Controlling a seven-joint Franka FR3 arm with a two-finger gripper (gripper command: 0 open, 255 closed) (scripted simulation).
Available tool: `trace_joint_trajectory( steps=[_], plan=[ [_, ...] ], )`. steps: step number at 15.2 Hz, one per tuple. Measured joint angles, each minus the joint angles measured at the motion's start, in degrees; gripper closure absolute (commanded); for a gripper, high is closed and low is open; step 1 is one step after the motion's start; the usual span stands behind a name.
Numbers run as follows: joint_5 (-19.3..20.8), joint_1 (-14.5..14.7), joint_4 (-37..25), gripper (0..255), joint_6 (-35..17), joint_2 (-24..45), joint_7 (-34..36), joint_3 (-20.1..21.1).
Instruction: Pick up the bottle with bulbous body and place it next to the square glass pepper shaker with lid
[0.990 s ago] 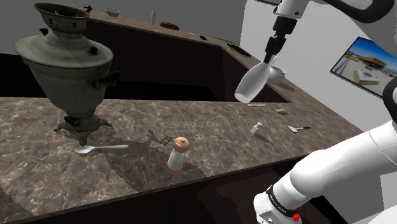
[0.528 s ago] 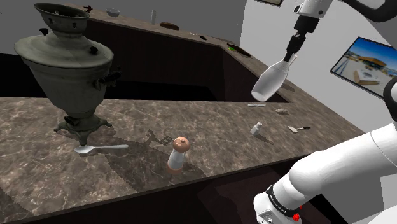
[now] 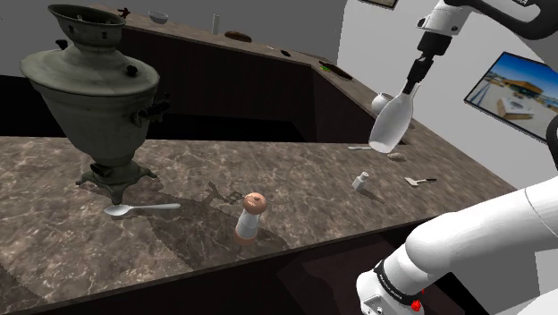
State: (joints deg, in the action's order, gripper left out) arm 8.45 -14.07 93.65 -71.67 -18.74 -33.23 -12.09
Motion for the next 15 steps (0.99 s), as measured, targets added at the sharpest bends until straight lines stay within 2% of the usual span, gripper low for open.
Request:
trace_joint_trajectory(
  steps=[15],
  plan=[
    [0.69,-0.28,17.02,255,-11.61,-5.38,1.77,-0.03]
  ],
)
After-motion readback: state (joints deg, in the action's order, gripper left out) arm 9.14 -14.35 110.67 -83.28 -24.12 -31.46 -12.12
